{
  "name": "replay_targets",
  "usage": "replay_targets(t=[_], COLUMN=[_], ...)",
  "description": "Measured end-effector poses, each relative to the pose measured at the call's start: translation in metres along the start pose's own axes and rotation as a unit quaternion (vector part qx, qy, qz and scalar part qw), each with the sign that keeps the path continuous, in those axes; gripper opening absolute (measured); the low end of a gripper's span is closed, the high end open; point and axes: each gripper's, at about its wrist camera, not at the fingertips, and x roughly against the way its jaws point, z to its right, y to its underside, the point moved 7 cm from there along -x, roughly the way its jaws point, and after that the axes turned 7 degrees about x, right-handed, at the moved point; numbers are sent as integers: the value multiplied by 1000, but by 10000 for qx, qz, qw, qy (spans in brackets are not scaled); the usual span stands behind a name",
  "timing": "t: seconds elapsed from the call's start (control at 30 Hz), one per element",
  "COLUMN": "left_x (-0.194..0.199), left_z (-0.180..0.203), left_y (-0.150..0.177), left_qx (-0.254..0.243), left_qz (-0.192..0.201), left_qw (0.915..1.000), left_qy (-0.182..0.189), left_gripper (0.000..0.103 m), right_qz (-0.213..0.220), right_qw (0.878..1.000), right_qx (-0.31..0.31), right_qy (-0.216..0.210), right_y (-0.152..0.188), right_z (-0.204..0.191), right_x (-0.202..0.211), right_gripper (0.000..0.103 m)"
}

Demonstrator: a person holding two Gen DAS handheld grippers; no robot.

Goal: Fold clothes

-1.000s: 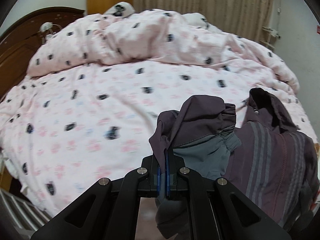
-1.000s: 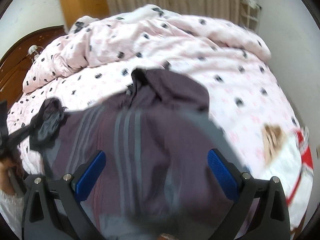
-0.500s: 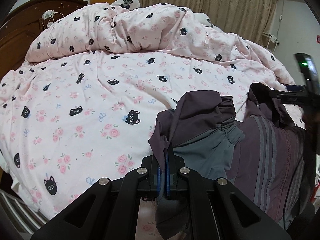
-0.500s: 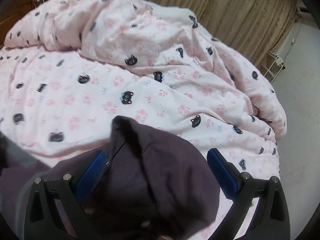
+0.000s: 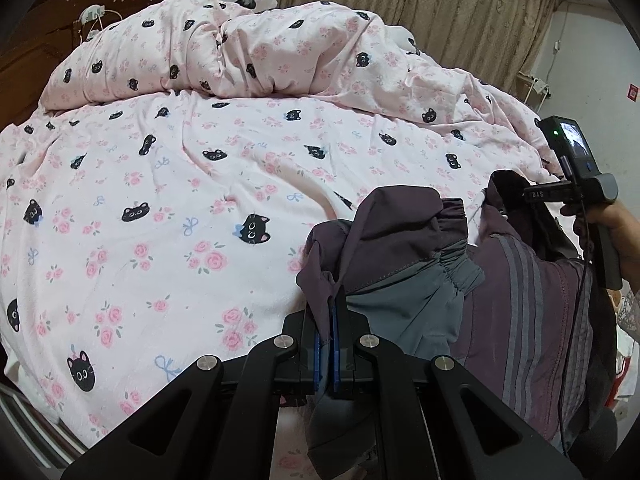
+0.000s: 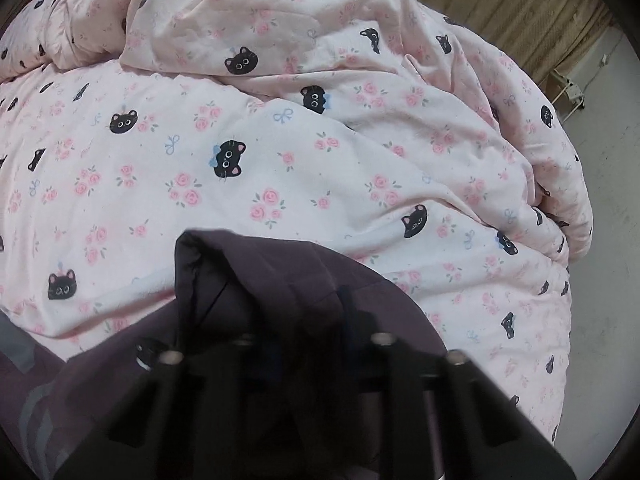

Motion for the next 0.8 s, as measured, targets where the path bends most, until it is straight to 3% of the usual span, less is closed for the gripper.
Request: replay_targets(t=[0.1,0.53,0.8], left_x=[3,9,13], left_z=[-1,-1,-3], left_y=[-2,-10,-46], left_qx=[39,192,263], left_qz=[56,211,483], left_qw=[10000,9991,9975], left_qy=[51,318,443], left_gripper=[3,3,3], right_qz=[154,942,1222], right_qw=[9999,9946,9898], right_qx=[-59,4,43], right_qy=[-16,427,735], right_y=[-9,-97,-161], right_z=[2,5,5], right_x=[9,68,90], right_gripper=[13,11,10])
